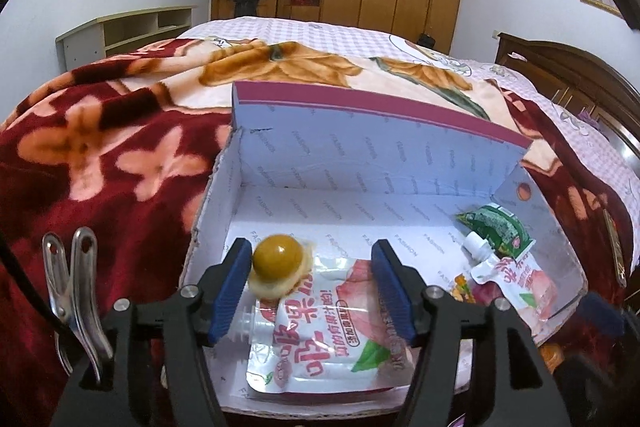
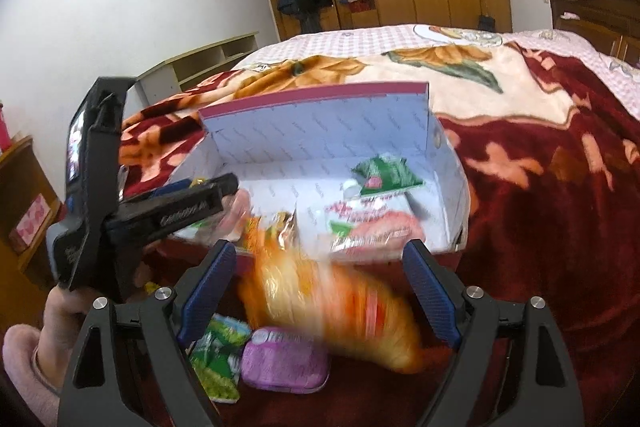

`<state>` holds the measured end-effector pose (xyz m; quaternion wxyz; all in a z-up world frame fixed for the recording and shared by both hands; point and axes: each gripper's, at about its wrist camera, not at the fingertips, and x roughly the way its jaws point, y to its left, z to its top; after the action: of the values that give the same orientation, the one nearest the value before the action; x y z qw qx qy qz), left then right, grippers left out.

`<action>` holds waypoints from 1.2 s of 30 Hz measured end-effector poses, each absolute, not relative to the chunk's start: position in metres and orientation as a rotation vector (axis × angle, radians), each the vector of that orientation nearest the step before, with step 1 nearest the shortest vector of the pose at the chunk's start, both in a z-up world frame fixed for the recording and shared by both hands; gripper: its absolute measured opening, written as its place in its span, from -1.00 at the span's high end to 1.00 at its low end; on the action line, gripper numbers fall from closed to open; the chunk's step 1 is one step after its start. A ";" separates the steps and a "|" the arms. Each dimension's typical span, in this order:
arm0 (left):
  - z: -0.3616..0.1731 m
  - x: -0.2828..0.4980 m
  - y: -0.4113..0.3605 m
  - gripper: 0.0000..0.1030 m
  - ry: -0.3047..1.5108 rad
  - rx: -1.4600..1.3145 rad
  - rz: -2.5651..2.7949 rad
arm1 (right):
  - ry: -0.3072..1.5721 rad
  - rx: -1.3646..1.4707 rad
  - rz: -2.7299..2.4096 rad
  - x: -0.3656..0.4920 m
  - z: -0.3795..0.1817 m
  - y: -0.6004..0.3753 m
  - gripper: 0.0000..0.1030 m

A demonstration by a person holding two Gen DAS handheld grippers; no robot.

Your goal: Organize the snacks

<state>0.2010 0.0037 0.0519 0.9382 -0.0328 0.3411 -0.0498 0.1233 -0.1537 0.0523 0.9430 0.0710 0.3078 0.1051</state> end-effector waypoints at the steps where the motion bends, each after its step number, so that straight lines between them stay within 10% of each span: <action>1: 0.052 0.200 0.003 -0.32 0.696 -0.064 -0.104 | 0.622 0.141 0.211 0.127 0.054 -0.154 -0.70; 36: 0.074 0.171 0.007 -0.58 0.694 -0.079 -0.087 | 0.799 0.074 0.161 0.126 0.010 -0.136 -0.95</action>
<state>0.1710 0.0069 0.0735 0.9388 -0.0386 0.3397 -0.0426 0.1263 -0.1356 0.0101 0.9175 0.0359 0.3884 0.0781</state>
